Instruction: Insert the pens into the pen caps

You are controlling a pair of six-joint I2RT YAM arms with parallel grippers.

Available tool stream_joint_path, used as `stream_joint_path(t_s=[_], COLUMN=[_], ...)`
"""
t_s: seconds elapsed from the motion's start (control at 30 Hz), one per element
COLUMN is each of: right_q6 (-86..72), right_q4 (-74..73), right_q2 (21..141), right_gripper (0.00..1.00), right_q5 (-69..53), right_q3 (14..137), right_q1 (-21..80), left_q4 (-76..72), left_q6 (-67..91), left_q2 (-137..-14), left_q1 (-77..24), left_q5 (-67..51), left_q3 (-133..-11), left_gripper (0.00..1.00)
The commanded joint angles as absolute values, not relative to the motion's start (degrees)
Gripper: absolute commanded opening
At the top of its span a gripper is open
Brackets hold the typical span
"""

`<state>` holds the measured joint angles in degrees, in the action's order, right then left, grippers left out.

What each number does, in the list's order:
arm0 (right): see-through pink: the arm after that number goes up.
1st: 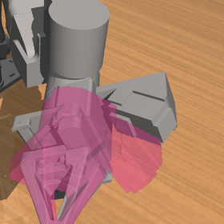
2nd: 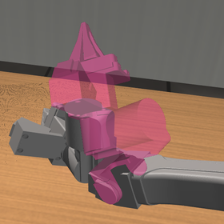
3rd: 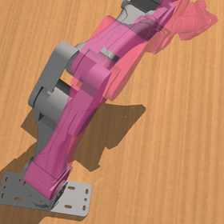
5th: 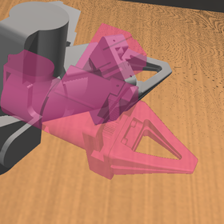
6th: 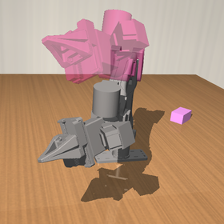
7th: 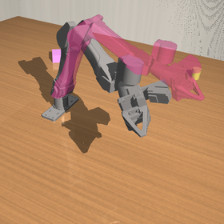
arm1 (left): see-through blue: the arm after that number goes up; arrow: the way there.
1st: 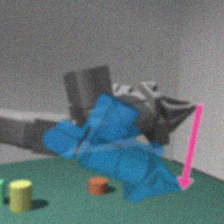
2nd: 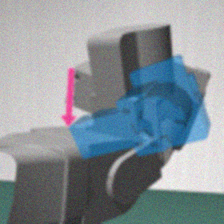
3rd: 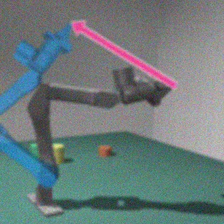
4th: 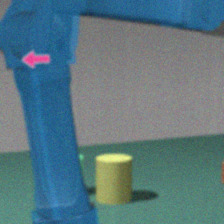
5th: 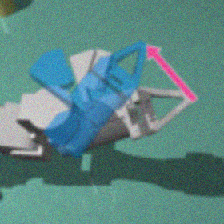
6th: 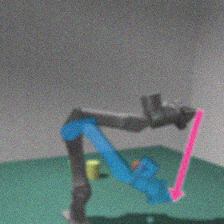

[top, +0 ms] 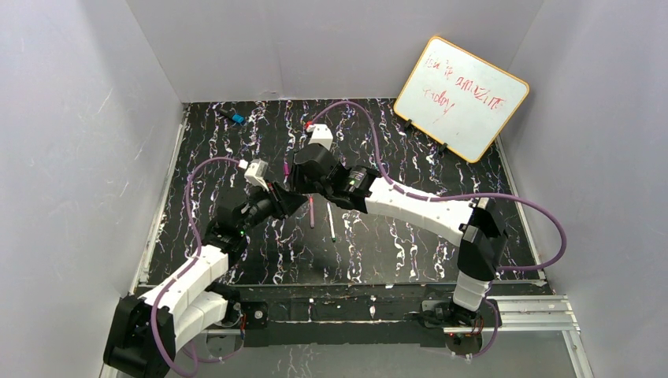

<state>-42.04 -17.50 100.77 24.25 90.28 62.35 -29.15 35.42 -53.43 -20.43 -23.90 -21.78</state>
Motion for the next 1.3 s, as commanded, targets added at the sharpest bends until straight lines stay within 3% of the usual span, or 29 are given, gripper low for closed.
stream_joint_path(t_s=[0.0,0.2,0.27,0.33,0.4,0.5,0.67,0.8,0.9,1.03,1.07,1.2,1.27], right_q6=[-42.50,-42.36,-42.29,-41.18,-37.94,-32.55,-29.03,-32.02,-28.08,-20.56,-19.78,-19.50,-19.47], right_q4=[-17.34,-17.40,-17.37,-16.47,-13.83,-11.52,-4.09,-11.96,-28.21,-48.93,-50.36,-38.16,-35.24], right_q2=[99.66,99.80,99.76,99.65,99.50,99.43,93.66,97.26,112.09,137.47,141.16,138.33,138.58], right_gripper=[0.23,0.23,0.27,0.46,0.75,0.96,0.98,0.94,0.91,0.90,0.91,0.91,0.91], right_q5=[24.78,24.19,23.96,22.70,20.81,19.48,21.21,15.36,6.84,0.63,-1.13,-4.15,-4.88], right_q3=[90.01,89.27,89.12,89.00,88.94,91.18,88.55,94.29,113.81,149.99,154.23,138.03,136.21], right_q1=[62.57,62.52,62.51,62.54,62.48,61.59,55.22,42.69,35.96,35.24,35.30,35.29,35.70], left_q4=[-32.11,-34.13,-33.99,-33.04,-29.28,-24.82,-17.55,-11.60,-10.75,-5.72,-4.70,-2.64,-2.62], left_q6=[32.97,32.95,32.90,33.05,32.53,33.78,36.07,37.37,39.82,38.29,37.85,37.08,37.21], left_q2=[-55.09,-55.35,-55.14,-54.90,-54.29,-51.98,-45.45,-40.74,-37.31,-35.69,-35.59,-36.21,-36.90], left_q1=[-20.62,-20.58,-20.62,-20.64,-20.59,-20.65,-20.65,-20.65,-20.65,-20.65,-20.73,-20.74,-20.83], left_q5=[-25.63,-27.48,-28.34,-28.82,-28.30,-26.66,-22.83,-21.36,-21.92,-22.47,-22.53,-23.21,-23.86], left_q3=[-24.84,-24.20,-24.00,-24.04,-24.56,-23.73,-21.34,-21.58,-21.06,-22.76,-23.28,-25.55,-26.11], left_gripper=[0.00,0.00,0.00,0.00,0.00,0.00,0.00,0.00,0.00,0.00,0.00,0.00,0.00])
